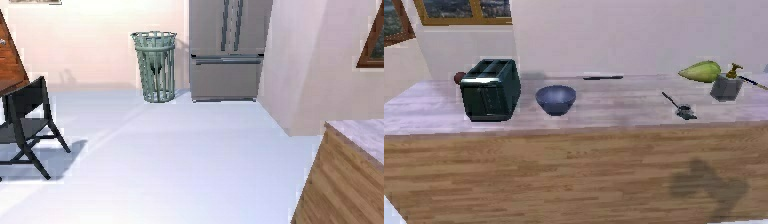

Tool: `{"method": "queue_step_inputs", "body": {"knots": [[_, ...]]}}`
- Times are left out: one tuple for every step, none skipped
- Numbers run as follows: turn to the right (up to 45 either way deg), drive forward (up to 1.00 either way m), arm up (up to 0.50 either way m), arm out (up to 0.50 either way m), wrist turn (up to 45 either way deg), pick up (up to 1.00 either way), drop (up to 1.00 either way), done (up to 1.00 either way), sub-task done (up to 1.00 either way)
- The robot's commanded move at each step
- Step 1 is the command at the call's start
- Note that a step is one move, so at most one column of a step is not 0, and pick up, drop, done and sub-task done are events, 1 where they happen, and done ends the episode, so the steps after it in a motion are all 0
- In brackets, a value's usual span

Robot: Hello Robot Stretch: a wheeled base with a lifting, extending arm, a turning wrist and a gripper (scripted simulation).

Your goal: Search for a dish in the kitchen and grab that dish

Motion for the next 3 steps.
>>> {"method": "queue_step_inputs", "body": {"knots": [[0.0,0.00,0.50,0.00,0.0,0.00,0.00,0.00,0.00],[0.0,0.00,0.38,0.00,0.0,0.00,0.00,0.00,0.00],[0.0,0.00,0.00,0.48,0.0,0.00,0.00,0.00,0.00]]}}
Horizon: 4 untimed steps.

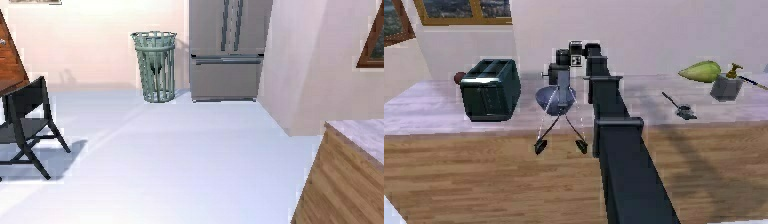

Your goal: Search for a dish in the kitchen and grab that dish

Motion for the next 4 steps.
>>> {"method": "queue_step_inputs", "body": {"knots": [[0.0,0.00,0.00,0.00,45.0,0.00,0.00,0.00,0.00],[0.0,0.00,0.00,0.00,45.0,0.00,0.00,0.00,0.00],[0.0,0.00,0.00,0.00,45.0,0.00,0.00,0.00,0.00],[0.0,0.00,0.00,0.00,21.0,0.00,0.00,0.00,0.00]]}}
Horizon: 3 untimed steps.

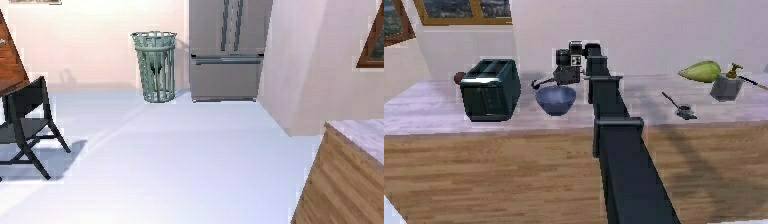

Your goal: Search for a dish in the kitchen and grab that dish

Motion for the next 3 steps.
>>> {"method": "queue_step_inputs", "body": {"knots": [[0.0,0.00,-0.06,0.00,0.0,0.00,0.00,0.00,0.00],[0.0,0.00,0.00,0.00,0.0,1.00,0.00,0.00,0.00],[0.0,0.00,0.06,0.00,0.0,0.00,0.00,0.00,0.00]]}}
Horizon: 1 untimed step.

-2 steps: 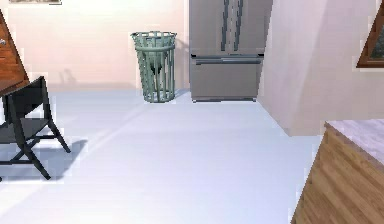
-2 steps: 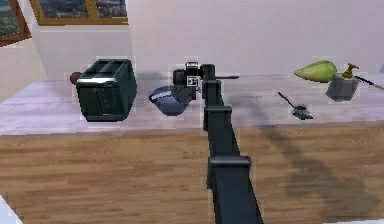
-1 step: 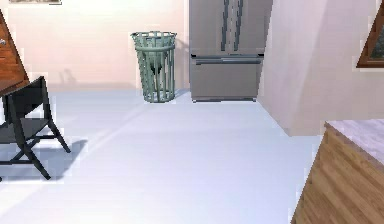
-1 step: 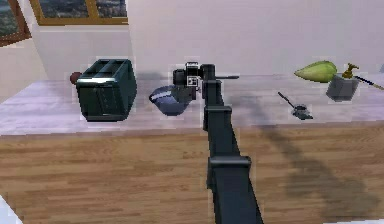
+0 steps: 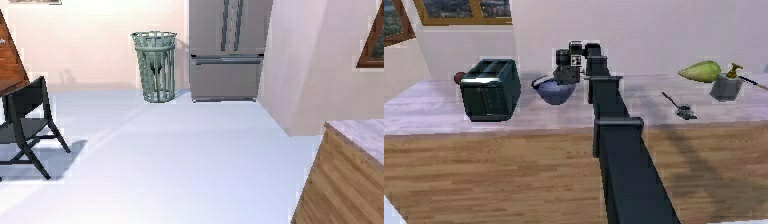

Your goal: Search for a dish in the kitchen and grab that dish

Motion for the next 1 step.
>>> {"method": "queue_step_inputs", "body": {"knots": [[0.0,0.00,0.00,0.00,0.0,0.00,0.00,1.00,0.00]]}}
